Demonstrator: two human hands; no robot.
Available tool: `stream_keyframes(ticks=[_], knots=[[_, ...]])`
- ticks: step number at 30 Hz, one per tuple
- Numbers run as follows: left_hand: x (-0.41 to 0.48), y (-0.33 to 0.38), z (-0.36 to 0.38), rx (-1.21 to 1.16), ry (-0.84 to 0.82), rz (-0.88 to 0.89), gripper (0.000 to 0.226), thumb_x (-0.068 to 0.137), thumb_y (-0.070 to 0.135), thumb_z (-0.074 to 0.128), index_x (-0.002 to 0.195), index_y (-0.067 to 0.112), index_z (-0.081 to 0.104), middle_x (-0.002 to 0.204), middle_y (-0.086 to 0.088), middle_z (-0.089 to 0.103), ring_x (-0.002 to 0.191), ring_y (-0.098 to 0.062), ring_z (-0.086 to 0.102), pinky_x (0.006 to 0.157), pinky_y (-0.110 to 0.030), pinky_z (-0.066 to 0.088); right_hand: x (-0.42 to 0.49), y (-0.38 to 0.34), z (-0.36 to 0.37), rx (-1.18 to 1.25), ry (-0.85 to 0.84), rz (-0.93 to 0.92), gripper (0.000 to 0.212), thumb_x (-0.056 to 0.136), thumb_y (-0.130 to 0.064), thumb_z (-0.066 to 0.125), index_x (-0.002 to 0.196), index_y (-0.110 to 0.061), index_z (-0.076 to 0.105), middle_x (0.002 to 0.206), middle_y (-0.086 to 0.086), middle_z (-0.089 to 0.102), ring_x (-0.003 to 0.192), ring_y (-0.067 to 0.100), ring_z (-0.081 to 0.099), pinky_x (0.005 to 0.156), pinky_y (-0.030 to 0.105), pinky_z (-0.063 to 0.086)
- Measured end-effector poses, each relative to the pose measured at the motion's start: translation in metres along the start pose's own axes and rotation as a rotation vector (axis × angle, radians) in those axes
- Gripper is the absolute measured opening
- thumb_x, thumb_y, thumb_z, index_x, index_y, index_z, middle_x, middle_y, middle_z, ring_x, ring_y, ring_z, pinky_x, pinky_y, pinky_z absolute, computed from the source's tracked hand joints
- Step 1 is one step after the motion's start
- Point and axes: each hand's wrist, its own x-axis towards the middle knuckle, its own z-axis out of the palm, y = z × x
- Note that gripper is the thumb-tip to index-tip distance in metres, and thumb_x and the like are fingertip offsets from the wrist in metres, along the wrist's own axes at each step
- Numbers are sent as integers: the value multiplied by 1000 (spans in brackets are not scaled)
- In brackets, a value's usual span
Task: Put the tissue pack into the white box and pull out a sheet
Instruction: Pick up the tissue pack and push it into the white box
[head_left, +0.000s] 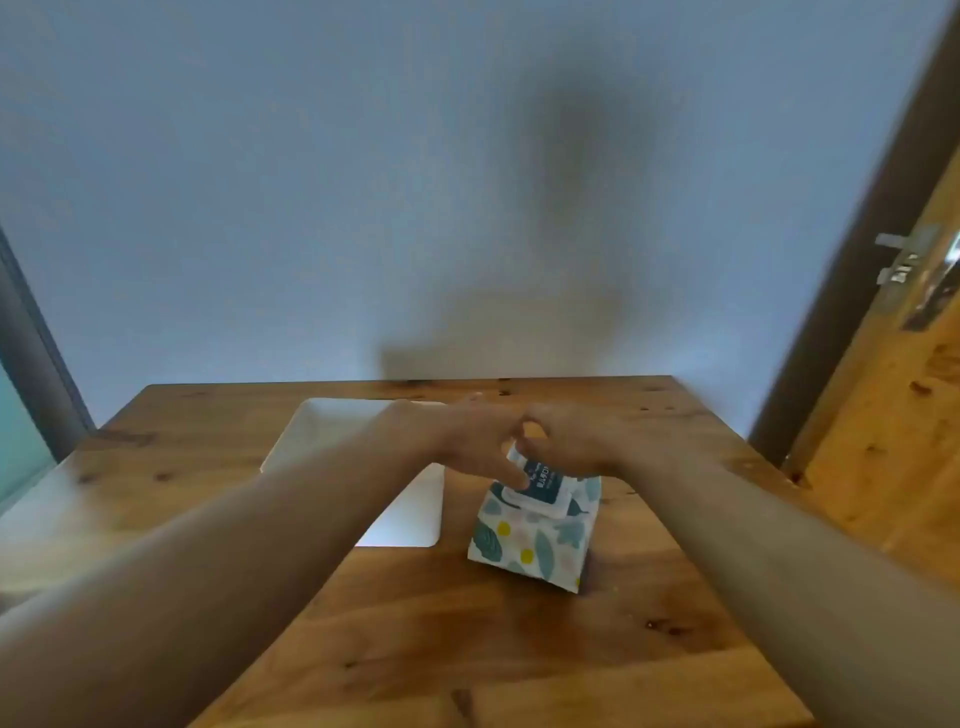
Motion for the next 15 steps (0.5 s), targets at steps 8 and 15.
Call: stream_keyframes(ticks=[8, 15], knots=[[-7, 16, 8, 0, -61, 15, 51, 83, 49, 62, 120, 15, 59, 116, -2, 68, 99, -16, 60, 98, -33, 42, -11, 6, 10, -110, -95, -21, 41, 87, -34, 57, 128, -30, 53, 124, -1, 60, 106, 20, 57, 92, 42, 51], [1, 43, 27, 207, 70, -145, 51, 75, 73, 51, 84, 22, 53, 79, 2, 55, 79, -20, 54, 77, -34, 42, -24, 17, 14, -107, -106, -22, 39, 93, -37, 52, 131, -33, 49, 127, 5, 57, 113, 26, 52, 96, 44, 45]])
